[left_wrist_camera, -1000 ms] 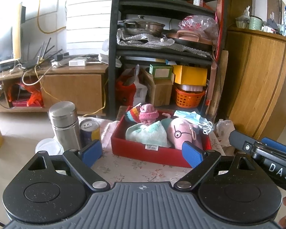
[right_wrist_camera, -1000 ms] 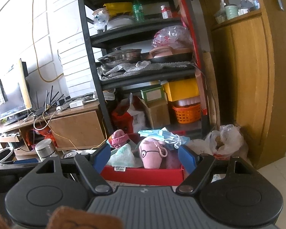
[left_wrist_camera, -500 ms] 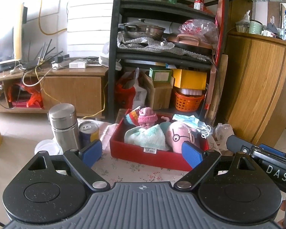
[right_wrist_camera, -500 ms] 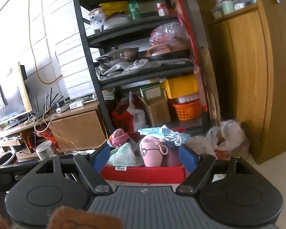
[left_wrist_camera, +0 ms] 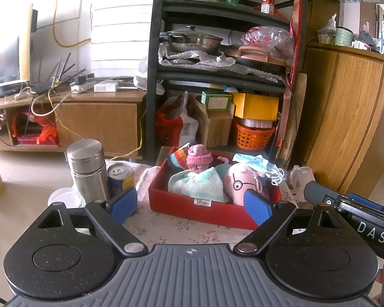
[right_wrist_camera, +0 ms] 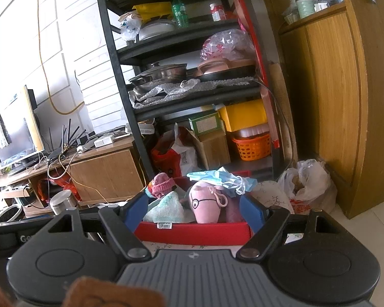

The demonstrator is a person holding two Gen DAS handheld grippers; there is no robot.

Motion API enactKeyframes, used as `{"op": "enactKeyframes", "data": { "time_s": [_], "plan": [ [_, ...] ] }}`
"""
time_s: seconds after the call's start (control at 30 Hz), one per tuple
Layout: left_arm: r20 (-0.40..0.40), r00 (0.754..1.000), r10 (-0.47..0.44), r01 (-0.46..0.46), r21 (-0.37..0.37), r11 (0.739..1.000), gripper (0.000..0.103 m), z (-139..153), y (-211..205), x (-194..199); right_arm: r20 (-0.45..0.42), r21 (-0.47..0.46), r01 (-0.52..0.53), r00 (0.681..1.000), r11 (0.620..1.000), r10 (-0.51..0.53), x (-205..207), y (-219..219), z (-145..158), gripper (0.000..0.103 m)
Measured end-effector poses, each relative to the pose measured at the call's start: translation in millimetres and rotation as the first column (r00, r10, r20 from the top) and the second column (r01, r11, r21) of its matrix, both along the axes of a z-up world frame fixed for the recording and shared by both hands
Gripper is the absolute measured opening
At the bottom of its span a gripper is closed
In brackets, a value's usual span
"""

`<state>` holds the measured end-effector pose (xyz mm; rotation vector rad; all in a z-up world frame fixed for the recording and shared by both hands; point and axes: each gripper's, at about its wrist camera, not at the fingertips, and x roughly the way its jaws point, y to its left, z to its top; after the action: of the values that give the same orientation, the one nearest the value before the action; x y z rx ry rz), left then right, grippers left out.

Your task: Organize soft objects

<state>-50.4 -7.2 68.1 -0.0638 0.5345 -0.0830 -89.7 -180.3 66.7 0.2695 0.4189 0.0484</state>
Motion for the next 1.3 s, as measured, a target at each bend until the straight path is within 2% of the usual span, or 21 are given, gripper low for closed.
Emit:
{"op": "enactKeyframes", "data": {
  "time_s": [1.3],
  "plan": [
    [-0.009,1.000,0.007,-0.007,0.003,1.000,0.088,0.8,-3.8,0.2,0.009,0.001,0.007,1.000,1.000,-0.007,-2.2,2.2,-2.4,0.051]
  ]
}}
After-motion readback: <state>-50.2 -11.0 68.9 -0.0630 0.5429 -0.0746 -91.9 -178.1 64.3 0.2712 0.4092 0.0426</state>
